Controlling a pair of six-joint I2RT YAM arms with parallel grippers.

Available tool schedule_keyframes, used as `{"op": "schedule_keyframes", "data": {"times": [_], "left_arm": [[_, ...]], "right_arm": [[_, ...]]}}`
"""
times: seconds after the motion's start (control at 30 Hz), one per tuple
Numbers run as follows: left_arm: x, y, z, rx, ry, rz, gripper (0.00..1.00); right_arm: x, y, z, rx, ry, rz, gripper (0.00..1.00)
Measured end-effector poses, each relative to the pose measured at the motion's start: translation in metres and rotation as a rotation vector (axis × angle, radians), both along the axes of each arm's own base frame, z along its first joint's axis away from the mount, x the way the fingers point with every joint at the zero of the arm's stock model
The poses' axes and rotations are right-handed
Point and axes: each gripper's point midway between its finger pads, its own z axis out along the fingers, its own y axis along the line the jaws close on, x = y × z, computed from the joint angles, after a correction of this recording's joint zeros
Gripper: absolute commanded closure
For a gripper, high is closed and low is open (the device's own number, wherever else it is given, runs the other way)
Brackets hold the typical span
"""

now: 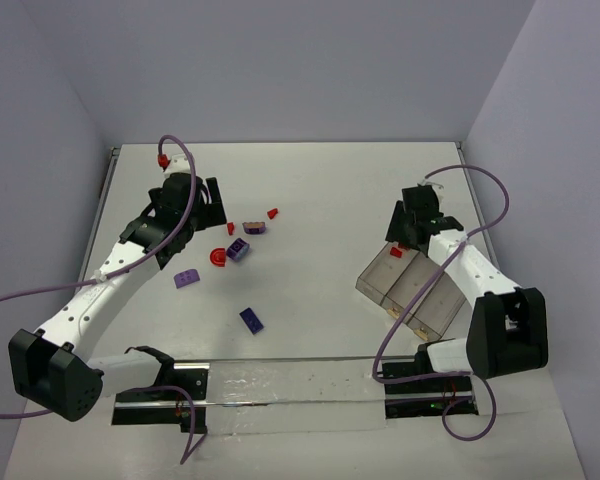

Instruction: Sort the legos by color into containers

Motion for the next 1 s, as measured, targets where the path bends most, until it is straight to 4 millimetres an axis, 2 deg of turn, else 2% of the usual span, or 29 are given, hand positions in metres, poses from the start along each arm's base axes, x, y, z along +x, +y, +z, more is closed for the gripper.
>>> {"op": "schedule_keyframes", "data": {"times": [0.13,0.2,0.23,0.3,0.37,0.43,0.5,0.57,0.63,0.73,1.0], "left_arm": [[0.0,0.0,0.0,-0.003,0.001,-0.001,0.01],[0.0,0.0,0.0,-0.004,0.001,0.0,0.01],[0.0,-0.001,0.0,-0.004,0.001,0.0,0.01],[0.0,0.0,-0.001,-0.004,0.001,0.002,0.01],[0.0,0.0,-0.003,-0.003,0.004,0.004,0.01],[-0.001,0.002,-0.004,0.004,0.005,0.012,0.01],[-0.001,0.004,-0.003,0.008,0.002,0.018,0.01],[-0.002,0.005,-0.002,0.011,-0.001,0.024,0.01],[-0.002,0.007,0.0,0.014,-0.007,0.03,0.01],[-0.004,0.011,0.003,0.024,-0.015,0.044,0.01],[-0.007,0.016,0.01,0.03,-0.034,0.056,0.01]], "right_arm": [[0.014,0.014,0.024,0.017,-0.053,0.039,0.29],[0.026,0.034,0.045,0.02,-0.091,0.089,0.22],[0.035,0.051,0.058,0.025,-0.115,0.131,0.21],[0.052,0.097,0.081,0.047,-0.161,0.235,0.2],[0.067,0.145,0.095,0.075,-0.19,0.334,0.2],[0.077,0.187,0.094,0.087,-0.176,0.408,0.19],[0.089,0.224,0.083,0.096,-0.147,0.462,0.18],[0.098,0.256,0.065,0.094,-0.098,0.506,0.18],[0.107,0.279,0.049,0.092,-0.061,0.533,0.18],[0.121,0.302,0.032,0.093,-0.034,0.549,0.2],[0.148,0.336,0.004,0.119,-0.009,0.531,0.19]]}}
